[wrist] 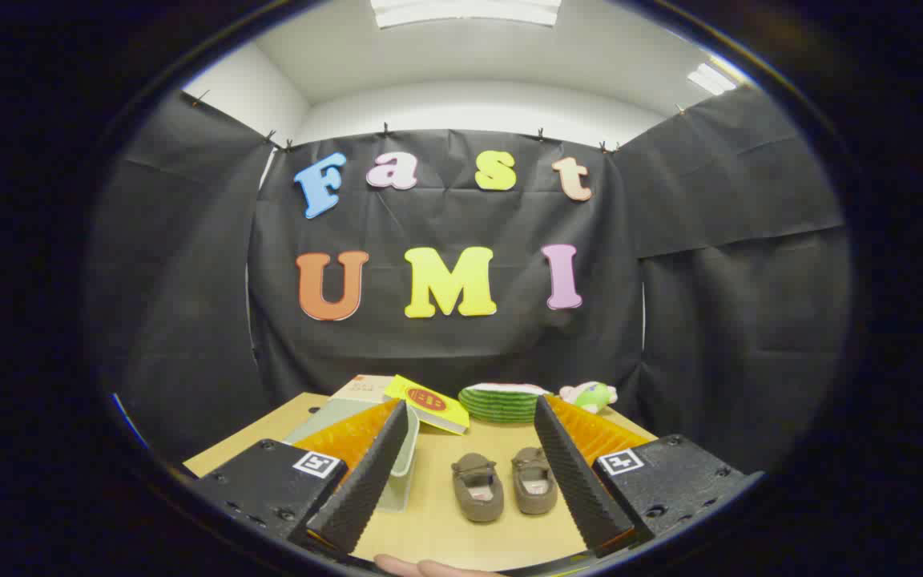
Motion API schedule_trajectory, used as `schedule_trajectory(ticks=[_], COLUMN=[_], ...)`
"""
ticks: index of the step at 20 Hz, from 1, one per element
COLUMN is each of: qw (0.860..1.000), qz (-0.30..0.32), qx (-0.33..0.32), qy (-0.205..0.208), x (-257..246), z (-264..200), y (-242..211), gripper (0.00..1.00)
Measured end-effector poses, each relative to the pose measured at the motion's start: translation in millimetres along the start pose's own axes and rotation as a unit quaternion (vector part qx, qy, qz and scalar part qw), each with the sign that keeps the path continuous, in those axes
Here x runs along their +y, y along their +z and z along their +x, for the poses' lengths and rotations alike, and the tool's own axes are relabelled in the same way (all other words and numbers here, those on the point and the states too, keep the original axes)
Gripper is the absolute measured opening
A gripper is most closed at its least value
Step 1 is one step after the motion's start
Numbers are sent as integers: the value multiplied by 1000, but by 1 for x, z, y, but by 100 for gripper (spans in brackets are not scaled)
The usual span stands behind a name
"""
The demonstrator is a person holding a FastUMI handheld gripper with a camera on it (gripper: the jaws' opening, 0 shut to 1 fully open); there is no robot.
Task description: Open the storage box then place both shoes into the box .Put the left shoe in first, then the right shoe, with the right side of both shoes facing outward in a uniform manner.
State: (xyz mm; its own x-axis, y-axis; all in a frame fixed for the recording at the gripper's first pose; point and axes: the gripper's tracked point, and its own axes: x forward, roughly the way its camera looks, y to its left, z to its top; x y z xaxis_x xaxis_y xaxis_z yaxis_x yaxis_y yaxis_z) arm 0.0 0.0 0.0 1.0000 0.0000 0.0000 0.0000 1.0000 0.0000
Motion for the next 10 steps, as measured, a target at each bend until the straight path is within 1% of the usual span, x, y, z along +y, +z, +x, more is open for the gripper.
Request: schedule_trajectory(ticks=[10], qw=[1000], qz=[-1], qx=[23], qy=[1], x=[-4], z=[16], y=[-19], gripper=[100])
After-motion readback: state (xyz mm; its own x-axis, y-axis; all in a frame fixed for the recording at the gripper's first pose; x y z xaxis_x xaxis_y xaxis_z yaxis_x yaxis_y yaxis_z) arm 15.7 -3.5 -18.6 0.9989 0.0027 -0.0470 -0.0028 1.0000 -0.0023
